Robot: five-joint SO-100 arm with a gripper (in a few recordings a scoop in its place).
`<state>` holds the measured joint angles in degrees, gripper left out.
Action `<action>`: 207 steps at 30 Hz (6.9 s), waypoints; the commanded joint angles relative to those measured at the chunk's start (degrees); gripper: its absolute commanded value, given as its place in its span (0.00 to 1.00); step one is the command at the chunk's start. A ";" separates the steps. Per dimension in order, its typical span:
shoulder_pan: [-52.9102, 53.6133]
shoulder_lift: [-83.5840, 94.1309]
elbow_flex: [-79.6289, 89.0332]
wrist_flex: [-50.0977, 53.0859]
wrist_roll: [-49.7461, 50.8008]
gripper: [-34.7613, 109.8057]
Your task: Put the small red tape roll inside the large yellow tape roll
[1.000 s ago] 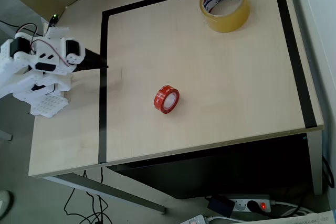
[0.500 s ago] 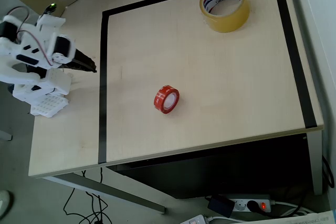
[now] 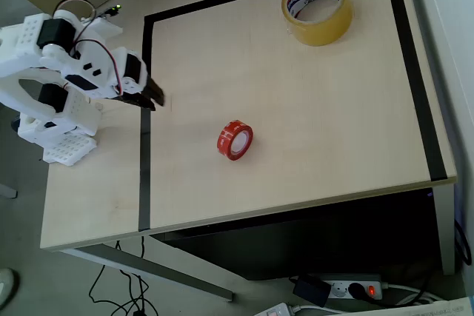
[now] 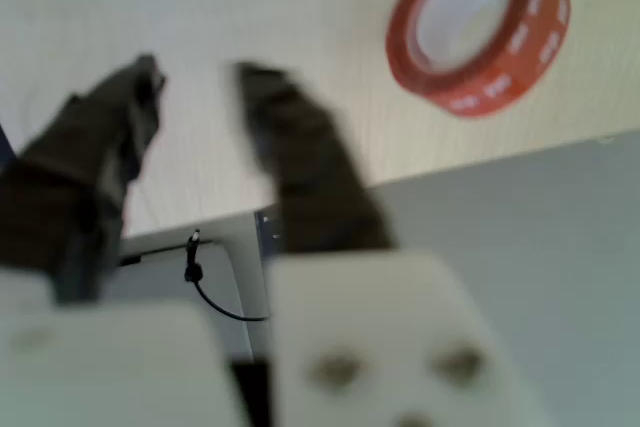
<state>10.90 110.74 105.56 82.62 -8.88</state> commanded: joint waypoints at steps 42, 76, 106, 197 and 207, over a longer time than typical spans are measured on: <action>7.03 -26.28 -15.64 -24.26 21.27 0.44; 2.99 -32.78 -27.60 -16.35 13.18 0.24; -8.53 -36.39 -45.00 -24.35 10.28 0.24; -22.24 -83.32 -106.08 -23.38 -0.53 0.38; -22.24 -82.97 -108.28 -19.51 -0.53 0.41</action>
<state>-11.16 23.29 1.67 60.38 -8.35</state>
